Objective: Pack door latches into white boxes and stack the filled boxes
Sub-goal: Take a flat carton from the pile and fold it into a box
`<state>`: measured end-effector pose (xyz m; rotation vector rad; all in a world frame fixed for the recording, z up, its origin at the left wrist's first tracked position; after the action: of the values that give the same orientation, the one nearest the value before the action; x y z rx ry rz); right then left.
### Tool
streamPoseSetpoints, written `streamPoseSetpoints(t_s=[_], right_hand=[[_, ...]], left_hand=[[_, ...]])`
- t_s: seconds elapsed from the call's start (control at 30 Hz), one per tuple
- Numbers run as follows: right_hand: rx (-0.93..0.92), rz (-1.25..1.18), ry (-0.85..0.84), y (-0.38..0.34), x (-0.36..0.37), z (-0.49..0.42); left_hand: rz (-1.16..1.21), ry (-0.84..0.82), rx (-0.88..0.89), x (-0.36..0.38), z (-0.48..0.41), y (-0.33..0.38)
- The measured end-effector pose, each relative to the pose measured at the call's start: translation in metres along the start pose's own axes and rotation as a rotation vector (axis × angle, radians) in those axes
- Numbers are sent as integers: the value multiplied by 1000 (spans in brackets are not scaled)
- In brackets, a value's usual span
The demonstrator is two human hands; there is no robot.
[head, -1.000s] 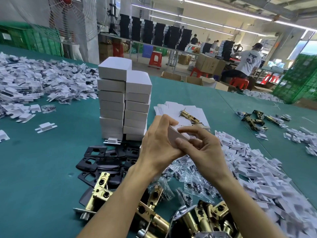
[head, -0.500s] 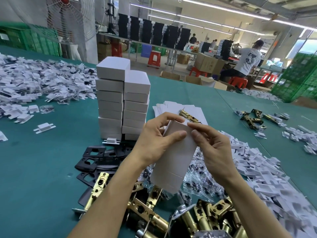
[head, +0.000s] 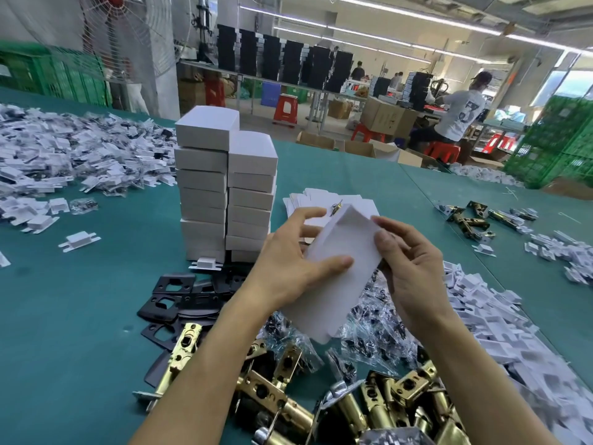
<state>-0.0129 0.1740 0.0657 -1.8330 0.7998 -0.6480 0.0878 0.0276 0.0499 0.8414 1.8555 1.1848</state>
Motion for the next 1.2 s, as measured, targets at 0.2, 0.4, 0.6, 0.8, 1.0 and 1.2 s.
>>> streamPoseSetpoints(t_s=[0.2,0.4,0.6,0.8,1.0,1.2], right_hand=[[3,-95,17,1,3,-2],[-143,24,75,-5,19,4],[-164,24,43,-11,27,1],[-109,24,18,-9,29,-2],[86,-39,-92,7,27,-6],[164,161,-191,6,16,-12]], left_hand=[[-47,-43,-8,10,-2,0],[73,-130,-51,27,-1,-3],[-83,-8,30,17,-1,6],[56,62,97,10,0,12],[93,55,94,5,-2,9],[-37,48,75,-1,-3,1]])
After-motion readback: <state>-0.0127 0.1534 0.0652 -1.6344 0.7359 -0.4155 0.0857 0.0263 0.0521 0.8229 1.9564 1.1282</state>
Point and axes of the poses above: each hand's wrist, its own z-axis away from the middle knuckle, its own x-axis out of the palm, y = z × x, the point moved 9 cm from there along -z, towards the middle knuckle, and after that the axes turned 3 degrees about -y, right-handed, at the moved point
